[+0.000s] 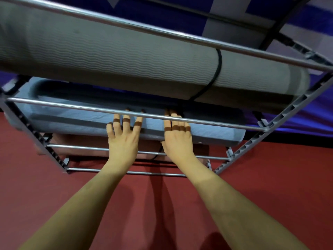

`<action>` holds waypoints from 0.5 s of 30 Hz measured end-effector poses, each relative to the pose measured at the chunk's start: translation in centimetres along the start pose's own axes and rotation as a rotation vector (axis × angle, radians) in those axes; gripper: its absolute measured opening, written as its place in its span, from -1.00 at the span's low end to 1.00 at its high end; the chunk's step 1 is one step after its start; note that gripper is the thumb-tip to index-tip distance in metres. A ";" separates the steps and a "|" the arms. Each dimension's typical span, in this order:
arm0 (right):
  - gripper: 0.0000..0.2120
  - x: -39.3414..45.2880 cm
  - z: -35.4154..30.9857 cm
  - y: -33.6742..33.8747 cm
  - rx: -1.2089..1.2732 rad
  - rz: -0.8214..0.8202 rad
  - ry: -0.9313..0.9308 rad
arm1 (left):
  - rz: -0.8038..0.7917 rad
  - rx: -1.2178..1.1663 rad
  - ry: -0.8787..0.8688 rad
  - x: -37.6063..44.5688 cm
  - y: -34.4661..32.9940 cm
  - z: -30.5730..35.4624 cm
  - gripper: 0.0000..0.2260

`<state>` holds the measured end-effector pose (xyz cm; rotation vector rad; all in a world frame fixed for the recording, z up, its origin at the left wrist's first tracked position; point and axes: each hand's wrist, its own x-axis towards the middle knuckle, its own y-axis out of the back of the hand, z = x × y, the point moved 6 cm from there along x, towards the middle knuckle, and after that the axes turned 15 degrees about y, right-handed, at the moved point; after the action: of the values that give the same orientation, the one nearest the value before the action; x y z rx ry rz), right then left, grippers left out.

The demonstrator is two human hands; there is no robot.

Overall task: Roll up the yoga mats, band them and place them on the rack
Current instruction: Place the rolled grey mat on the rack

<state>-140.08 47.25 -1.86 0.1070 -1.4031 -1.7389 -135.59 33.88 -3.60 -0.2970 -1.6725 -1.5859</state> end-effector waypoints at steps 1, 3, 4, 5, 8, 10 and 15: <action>0.03 -0.1 0.0 0.0 0.006 -0.012 -0.014 | -0.007 -0.020 -0.013 0.0 0.0 0.1 -0.43; 0.04 -0.3 0.1 -0.2 0.003 -0.036 -0.026 | -0.059 -0.055 -0.016 0.5 -0.1 0.3 -0.51; 0.06 -0.4 0.3 -0.2 -0.009 -0.053 -0.020 | -0.103 -0.062 -0.006 0.8 -0.2 0.3 -0.49; 0.06 -0.4 0.5 -0.2 -0.020 -0.063 -0.007 | -0.144 -0.056 0.008 1.1 -0.3 0.2 -0.43; -0.01 -0.1 1.4 -0.1 -0.030 -0.071 0.021 | -0.224 -0.023 0.036 1.3 -0.3 0.0 -0.26; -0.03 0.1 1.5 0.1 -0.028 -0.062 0.019 | -0.218 -0.045 0.034 1.4 -0.3 -0.2 -0.21; -0.03 0.5 1.7 0.7 -0.051 0.019 0.044 | -0.297 -0.095 0.069 1.9 0.1 -0.3 -0.24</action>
<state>-140.93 48.25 -0.45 0.1033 -1.3239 -1.7454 -136.64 32.98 -2.26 -0.0412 -1.6476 -1.8749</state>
